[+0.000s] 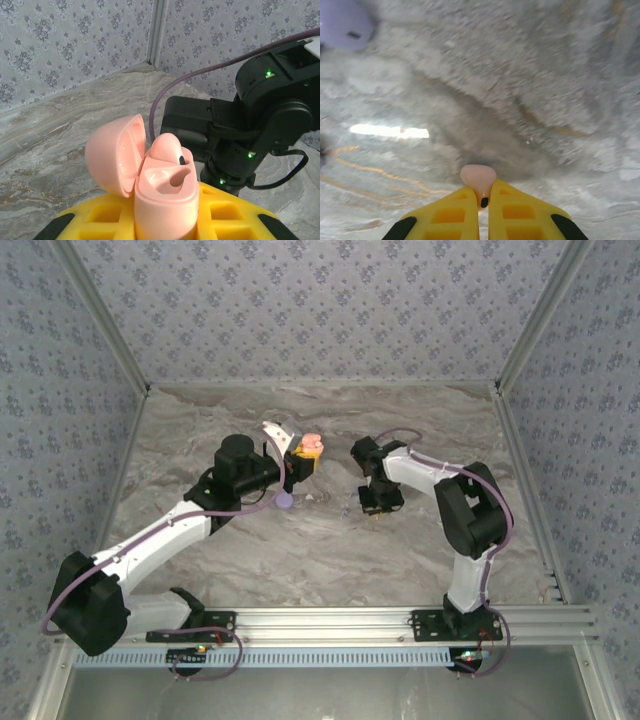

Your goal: Insert wireless bluetooth earbuds into charging case

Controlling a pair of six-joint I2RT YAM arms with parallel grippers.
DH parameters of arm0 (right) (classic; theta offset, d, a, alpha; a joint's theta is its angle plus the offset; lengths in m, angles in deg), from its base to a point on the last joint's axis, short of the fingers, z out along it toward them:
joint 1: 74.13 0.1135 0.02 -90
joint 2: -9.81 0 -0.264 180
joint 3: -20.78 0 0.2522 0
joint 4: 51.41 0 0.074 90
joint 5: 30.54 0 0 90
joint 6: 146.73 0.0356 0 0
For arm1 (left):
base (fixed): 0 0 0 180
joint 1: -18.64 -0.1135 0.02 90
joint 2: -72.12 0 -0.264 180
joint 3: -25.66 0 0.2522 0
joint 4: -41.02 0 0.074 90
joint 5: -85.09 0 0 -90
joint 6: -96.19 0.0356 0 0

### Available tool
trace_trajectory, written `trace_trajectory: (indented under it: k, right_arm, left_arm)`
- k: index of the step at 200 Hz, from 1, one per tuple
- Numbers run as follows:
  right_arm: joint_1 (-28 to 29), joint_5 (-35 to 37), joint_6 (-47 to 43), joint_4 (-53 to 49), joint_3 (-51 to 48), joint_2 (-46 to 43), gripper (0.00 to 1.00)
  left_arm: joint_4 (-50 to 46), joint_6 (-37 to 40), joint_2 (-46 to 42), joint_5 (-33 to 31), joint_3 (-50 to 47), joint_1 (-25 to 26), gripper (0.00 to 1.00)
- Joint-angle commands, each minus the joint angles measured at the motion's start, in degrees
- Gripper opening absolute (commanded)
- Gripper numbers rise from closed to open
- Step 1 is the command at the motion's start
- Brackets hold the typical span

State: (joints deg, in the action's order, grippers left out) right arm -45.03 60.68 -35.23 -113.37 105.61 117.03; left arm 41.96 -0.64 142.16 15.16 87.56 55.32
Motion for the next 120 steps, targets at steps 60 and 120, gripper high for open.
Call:
trace_trajectory:
  k: [60,120]
  right_arm:
    - [-4.0,0.9,-5.8,-1.4,2.0,2.3,0.23]
    - [-4.0,1.6,0.6,-1.8,3.0,0.3,0.41]
  left_arm:
    - [0.1,1.2,-1.3,-0.7,0.3,-0.4,0.23]
    - [-0.1,1.7,-1.2,-0.7,0.6,-0.4,0.23]
